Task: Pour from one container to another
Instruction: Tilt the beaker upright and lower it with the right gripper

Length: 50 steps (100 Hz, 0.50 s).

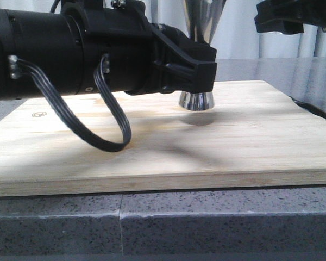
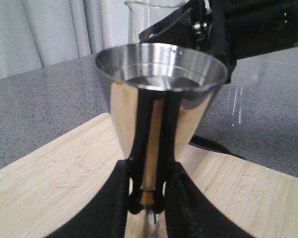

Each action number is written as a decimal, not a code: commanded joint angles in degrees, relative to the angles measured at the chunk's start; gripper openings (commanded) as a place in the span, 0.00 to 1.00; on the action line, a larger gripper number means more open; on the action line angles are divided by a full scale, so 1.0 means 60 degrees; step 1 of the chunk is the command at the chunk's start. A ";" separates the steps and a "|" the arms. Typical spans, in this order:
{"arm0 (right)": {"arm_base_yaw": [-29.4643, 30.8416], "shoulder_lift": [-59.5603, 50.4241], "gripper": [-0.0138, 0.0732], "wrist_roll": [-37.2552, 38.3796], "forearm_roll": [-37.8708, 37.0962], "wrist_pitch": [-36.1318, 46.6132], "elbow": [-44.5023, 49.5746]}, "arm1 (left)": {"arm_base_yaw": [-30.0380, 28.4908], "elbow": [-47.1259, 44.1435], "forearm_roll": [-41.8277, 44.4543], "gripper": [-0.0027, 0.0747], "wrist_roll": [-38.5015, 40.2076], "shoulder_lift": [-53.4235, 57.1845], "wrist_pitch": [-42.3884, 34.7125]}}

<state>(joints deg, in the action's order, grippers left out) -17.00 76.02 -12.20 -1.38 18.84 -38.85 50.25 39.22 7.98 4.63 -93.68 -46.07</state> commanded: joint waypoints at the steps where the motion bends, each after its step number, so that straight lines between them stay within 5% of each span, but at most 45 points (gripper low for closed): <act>1: 0.0047 0.0051 0.40 0.0246 0.0032 0.1284 -0.0120 | 0.0057 0.0268 -0.0066 0.01 0.0114 0.0315 -0.0860; 50: -0.0692 0.1943 0.40 0.0304 -0.0105 0.3104 -0.0113 | 0.0057 0.0268 -0.0066 0.01 0.0114 0.0315 -0.0860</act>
<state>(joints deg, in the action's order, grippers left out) -20.85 88.46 -10.59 -1.59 29.90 -38.28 50.25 39.22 7.98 4.71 -93.68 -46.07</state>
